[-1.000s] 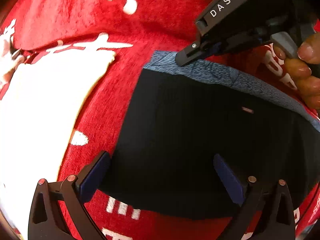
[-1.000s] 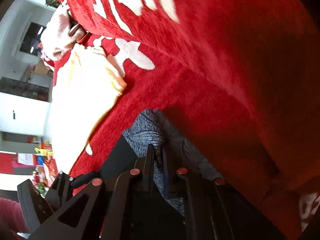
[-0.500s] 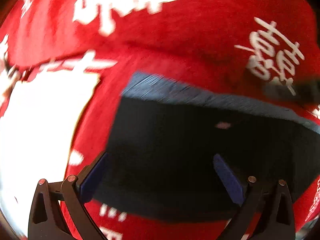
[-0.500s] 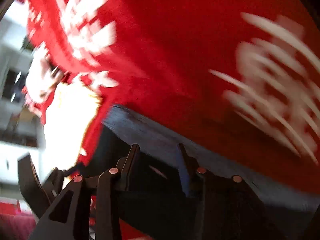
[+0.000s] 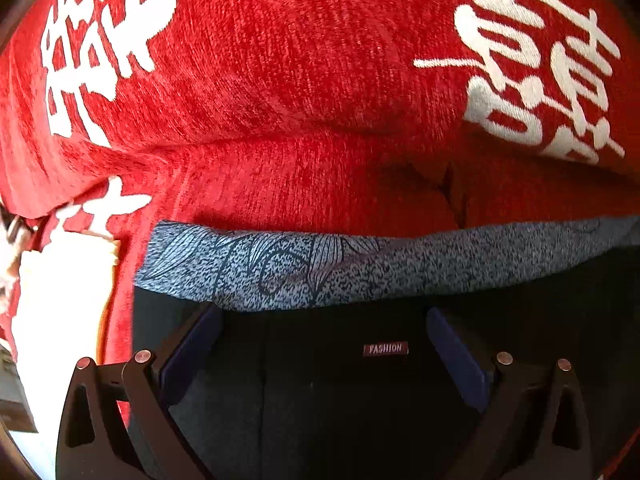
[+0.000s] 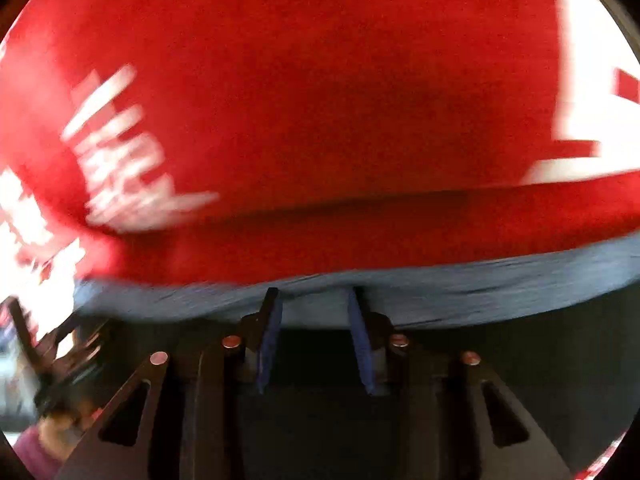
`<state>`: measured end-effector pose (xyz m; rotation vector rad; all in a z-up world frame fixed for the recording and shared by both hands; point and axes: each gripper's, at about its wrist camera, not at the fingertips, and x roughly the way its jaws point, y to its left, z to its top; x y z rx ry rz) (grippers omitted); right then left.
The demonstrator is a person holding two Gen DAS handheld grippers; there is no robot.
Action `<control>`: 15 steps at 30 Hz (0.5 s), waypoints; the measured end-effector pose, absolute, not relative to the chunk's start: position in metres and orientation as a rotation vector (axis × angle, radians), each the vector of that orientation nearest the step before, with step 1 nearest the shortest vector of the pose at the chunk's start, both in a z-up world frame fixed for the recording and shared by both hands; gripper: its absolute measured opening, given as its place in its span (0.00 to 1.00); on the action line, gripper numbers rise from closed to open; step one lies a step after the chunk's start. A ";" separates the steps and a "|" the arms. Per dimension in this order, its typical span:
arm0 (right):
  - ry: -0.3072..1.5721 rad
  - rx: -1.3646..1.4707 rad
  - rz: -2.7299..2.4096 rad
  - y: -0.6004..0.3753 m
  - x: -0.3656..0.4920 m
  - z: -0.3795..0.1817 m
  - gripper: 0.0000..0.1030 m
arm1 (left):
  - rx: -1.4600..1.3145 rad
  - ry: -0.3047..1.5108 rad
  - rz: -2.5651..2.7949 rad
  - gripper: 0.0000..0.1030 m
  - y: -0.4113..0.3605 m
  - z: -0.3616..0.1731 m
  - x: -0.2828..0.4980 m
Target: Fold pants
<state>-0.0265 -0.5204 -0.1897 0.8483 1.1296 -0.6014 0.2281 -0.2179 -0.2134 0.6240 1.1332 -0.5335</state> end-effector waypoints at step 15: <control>1.026 1.362 -0.091 -0.379 -0.126 -0.198 0.47 | 0.713 1.191 -0.631 1.00 -0.245 -0.211 0.131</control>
